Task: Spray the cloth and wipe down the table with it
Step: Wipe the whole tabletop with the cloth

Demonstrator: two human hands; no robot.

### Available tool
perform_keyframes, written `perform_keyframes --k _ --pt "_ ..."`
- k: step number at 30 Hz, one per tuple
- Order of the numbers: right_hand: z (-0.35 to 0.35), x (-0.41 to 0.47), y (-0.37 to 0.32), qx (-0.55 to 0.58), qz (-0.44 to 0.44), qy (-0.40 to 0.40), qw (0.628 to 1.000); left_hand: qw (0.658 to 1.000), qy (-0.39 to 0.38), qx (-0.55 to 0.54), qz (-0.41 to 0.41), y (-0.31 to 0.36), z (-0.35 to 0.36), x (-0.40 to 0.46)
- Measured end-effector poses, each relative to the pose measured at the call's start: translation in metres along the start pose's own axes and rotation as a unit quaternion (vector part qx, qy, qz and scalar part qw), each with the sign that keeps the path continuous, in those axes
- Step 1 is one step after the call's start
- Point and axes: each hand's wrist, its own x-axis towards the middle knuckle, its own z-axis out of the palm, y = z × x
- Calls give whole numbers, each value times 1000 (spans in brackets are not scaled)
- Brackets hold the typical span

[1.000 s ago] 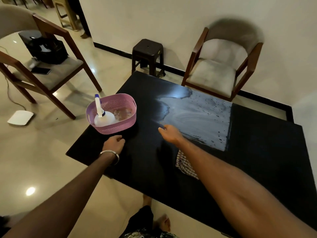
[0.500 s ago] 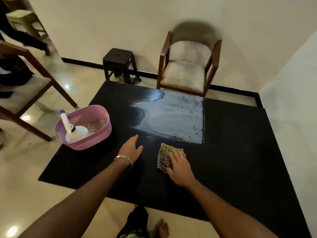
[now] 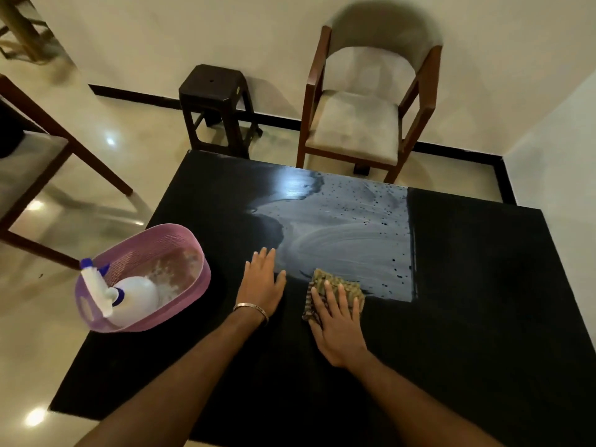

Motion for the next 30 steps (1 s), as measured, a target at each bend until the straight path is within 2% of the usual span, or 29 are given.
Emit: perform_keyframes --k 10,18,22,26,28,30 --pt "-52 168 -23 19 43 42 998 999 30 -8 13 -38 -20 83" --pt "-79 243 -29 18 43 40 998 998 51 -33 9 -46 -21 90" --pt "-73 229 -38 1 16 49 999 997 70 -42 -18 -47 -26 87" --pt "-37 160 -82 -9 -98 51 994 996 69 -46 -11 -45 -31 91" --pt "-19 124 -103 4 -169 4 986 997 66 -45 -11 -42 -33 92" --pt "-11 102 -95 -9 -210 -14 977 997 67 -39 -11 -39 -33 93"
